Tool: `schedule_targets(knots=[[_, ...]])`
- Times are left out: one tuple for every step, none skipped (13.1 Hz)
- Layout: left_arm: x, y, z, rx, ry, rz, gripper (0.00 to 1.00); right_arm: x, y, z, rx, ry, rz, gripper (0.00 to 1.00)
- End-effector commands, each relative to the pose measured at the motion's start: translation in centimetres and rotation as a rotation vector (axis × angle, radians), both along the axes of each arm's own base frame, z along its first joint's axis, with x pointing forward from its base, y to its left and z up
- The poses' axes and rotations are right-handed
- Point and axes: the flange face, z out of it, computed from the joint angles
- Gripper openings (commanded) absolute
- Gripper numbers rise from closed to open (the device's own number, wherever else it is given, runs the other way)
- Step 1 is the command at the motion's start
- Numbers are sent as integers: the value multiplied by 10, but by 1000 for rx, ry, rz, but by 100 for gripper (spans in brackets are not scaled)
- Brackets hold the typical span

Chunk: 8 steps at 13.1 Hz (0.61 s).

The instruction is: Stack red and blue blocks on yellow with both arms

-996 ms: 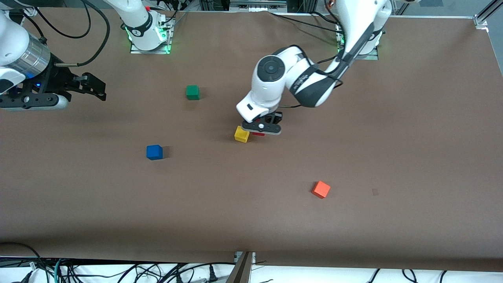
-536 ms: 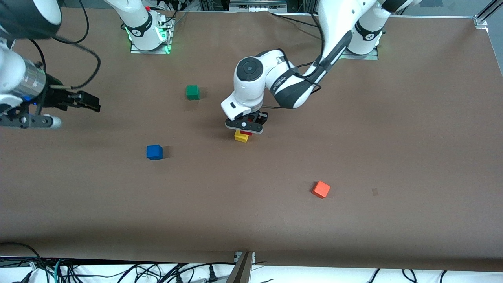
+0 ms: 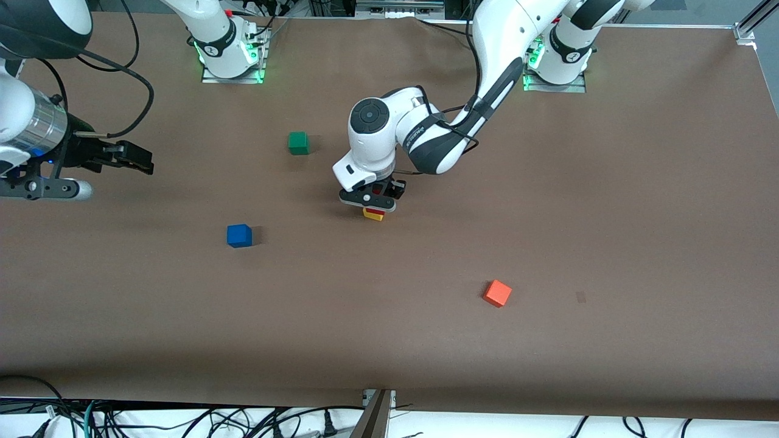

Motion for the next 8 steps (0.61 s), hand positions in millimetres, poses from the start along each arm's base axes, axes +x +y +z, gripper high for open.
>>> schedule_targets(knots=[[-3,-9,0,24,-14,-17,17,-7,-4,15,-28,-5,30,100],[-5,-10,-2,26,-12,-16,17,-4,-11,12,-48,0,44,100],[-9,-13,-4,27,-8,-23,17,-3,-15,12,-40,-7,118,100],[-12,-16,-4,28,-7,-27,17,-3,-15,13,-34,-5,223,100],[-13,-16,-5,28,-6,-28,17,-3,-15,15,-29,-8,263,100],[-13,-16,-7,29,-6,-29,17,-1,-16,8,-18,-1,259,100],[-12,-16,-8,30,-4,-29,17,1,-13,1,-12,20,262,100],[-11,-17,-8,26,-6,-24,18,0,-12,-1,-5,28,274,100]])
